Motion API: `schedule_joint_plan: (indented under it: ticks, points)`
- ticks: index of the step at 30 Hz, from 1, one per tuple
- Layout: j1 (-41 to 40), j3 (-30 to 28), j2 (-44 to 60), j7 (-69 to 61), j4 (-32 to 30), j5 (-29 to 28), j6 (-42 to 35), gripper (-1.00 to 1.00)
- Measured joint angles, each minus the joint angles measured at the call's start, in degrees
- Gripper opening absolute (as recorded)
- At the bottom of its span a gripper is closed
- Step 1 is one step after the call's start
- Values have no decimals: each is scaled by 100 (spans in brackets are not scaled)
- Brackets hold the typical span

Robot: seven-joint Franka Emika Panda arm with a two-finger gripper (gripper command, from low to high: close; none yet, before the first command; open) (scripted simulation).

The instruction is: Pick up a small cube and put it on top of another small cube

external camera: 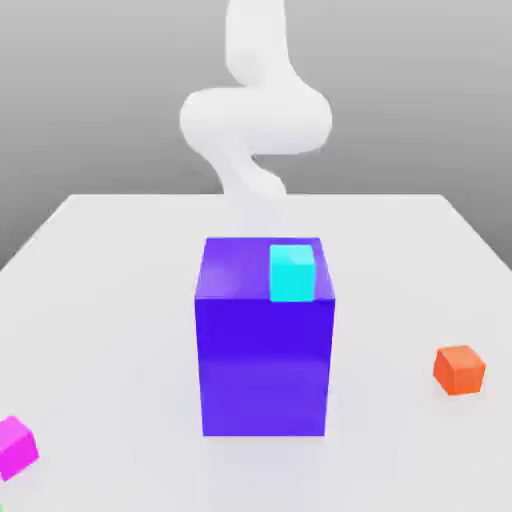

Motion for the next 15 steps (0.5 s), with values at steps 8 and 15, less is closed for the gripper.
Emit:
schedule_joint_plan:
  ticks: [8,15]
  points:
    - [-124,-746,1686,-246,-14,377,493,0]
    - [-343,-1295,3144,-552,-24,834,909,0]
